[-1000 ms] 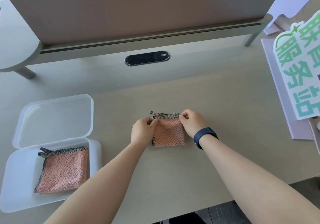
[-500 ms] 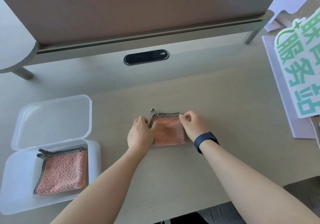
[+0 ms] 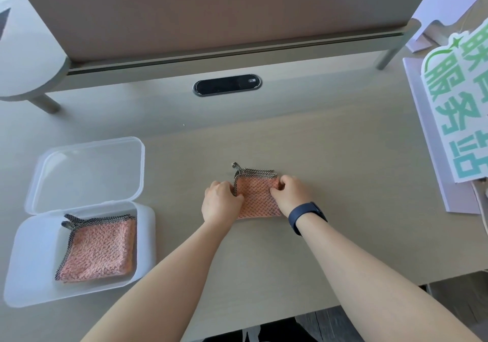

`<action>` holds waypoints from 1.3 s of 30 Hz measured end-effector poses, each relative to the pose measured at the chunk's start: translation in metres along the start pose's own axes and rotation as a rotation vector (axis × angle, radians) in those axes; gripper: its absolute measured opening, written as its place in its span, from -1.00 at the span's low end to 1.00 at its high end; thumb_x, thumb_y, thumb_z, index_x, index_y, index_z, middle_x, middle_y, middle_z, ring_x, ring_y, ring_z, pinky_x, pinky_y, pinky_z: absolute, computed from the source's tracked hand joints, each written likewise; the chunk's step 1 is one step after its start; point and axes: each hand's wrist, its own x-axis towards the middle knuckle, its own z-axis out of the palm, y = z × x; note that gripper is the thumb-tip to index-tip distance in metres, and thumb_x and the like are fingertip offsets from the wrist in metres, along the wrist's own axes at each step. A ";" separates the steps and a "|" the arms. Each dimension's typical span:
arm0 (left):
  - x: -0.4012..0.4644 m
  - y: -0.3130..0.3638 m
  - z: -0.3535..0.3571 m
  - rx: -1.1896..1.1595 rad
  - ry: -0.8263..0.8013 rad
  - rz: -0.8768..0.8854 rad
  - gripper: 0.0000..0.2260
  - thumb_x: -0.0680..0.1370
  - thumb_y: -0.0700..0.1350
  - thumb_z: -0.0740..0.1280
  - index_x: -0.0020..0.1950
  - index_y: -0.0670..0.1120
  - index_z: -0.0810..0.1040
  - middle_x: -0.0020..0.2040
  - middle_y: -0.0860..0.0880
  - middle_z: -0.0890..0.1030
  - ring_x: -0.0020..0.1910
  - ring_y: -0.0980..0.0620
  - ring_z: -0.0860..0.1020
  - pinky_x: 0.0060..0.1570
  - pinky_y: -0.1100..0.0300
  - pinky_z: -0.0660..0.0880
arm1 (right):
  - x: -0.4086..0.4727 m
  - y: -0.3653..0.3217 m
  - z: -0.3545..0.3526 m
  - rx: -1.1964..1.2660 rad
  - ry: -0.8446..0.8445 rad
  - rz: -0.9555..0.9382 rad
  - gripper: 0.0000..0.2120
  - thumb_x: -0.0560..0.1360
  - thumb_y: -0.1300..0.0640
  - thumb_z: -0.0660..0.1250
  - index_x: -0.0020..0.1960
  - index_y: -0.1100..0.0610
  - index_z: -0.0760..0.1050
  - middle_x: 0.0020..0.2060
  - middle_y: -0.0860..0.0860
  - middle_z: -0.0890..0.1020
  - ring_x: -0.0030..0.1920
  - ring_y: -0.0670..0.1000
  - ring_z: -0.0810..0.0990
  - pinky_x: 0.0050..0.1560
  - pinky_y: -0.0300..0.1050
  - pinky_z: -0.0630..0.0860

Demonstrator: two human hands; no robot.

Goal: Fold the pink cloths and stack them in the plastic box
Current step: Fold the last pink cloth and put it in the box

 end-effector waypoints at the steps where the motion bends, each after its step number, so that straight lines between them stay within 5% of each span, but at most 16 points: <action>1: -0.002 0.000 -0.001 -0.015 -0.001 0.002 -0.85 0.45 -0.05 0.32 -0.05 -0.08 0.55 -0.10 0.02 0.44 -0.01 -0.05 0.47 -0.25 0.16 0.34 | -0.002 0.000 -0.001 0.010 -0.003 -0.001 -0.74 0.44 0.12 0.34 -0.35 0.03 0.31 -0.26 0.02 0.45 -0.34 0.04 0.41 -0.37 -0.16 0.21; 6: -0.022 -0.009 -0.012 -0.285 -0.002 -0.010 -0.92 0.42 -0.11 0.34 -0.18 -0.08 0.46 -0.27 0.01 0.56 -0.23 -0.05 0.54 -0.29 0.08 0.50 | -0.027 0.001 -0.007 0.215 -0.036 -0.027 -0.86 0.41 0.10 0.31 -0.26 0.13 0.40 -0.42 0.05 0.51 -0.44 0.01 0.41 -0.44 -0.13 0.32; 12: -0.055 -0.029 -0.049 -0.515 0.109 0.037 -0.79 0.42 -0.12 0.37 -0.10 0.13 0.38 -0.08 0.14 0.60 -0.24 0.16 0.59 -0.39 0.15 0.55 | -0.055 -0.026 -0.007 0.349 -0.008 -0.125 -0.93 0.41 0.10 0.35 -0.21 0.07 0.48 -0.36 0.00 0.61 -0.32 0.03 0.57 -0.32 -0.12 0.46; 19: -0.085 -0.075 -0.108 -0.553 0.359 0.026 -0.77 0.50 -0.10 0.40 -0.08 0.19 0.40 -0.07 0.13 0.60 -0.24 0.21 0.60 -0.31 0.25 0.46 | -0.081 -0.097 0.002 0.347 -0.096 -0.361 -0.92 0.40 0.08 0.39 -0.21 0.04 0.50 -0.38 -0.06 0.61 -0.36 -0.12 0.54 -0.41 -0.42 0.35; 23: -0.099 -0.117 -0.144 -0.615 0.448 -0.024 -0.80 0.48 -0.12 0.40 -0.10 0.16 0.45 -0.11 0.11 0.63 -0.13 0.16 0.62 -0.12 0.14 0.52 | -0.103 -0.145 0.019 0.308 -0.175 -0.465 -0.91 0.41 0.10 0.36 -0.22 0.09 0.48 -0.39 0.01 0.61 -0.34 0.05 0.56 -0.33 -0.15 0.42; 27: -0.105 -0.169 -0.178 -0.596 0.510 -0.061 -0.81 0.47 -0.17 0.41 -0.14 0.09 0.46 -0.19 0.10 0.64 -0.14 0.18 0.62 -0.18 0.22 0.44 | -0.131 -0.193 0.053 0.239 -0.237 -0.512 -0.89 0.41 0.12 0.33 -0.18 0.16 0.48 -0.31 0.10 0.62 -0.26 0.15 0.56 -0.25 -0.03 0.48; 34: -0.096 -0.239 -0.205 -0.512 0.417 -0.198 -0.89 0.46 -0.07 0.41 -0.12 0.03 0.49 -0.14 0.04 0.65 -0.11 0.04 0.60 -0.22 0.17 0.42 | -0.163 -0.239 0.113 0.020 -0.250 -0.489 -0.87 0.42 0.13 0.30 -0.09 0.18 0.50 -0.22 0.11 0.63 -0.19 0.18 0.56 -0.19 -0.06 0.46; 39: -0.081 -0.257 -0.207 -0.417 0.328 -0.201 -0.91 0.46 -0.05 0.37 -0.08 0.03 0.49 -0.12 0.06 0.63 -0.13 0.07 0.59 -0.28 0.20 0.42 | -0.164 -0.253 0.136 -0.143 -0.223 -0.440 -0.73 0.43 0.16 0.27 -0.36 0.06 0.22 -0.38 0.02 0.44 -0.29 0.13 0.42 -0.31 -0.12 0.25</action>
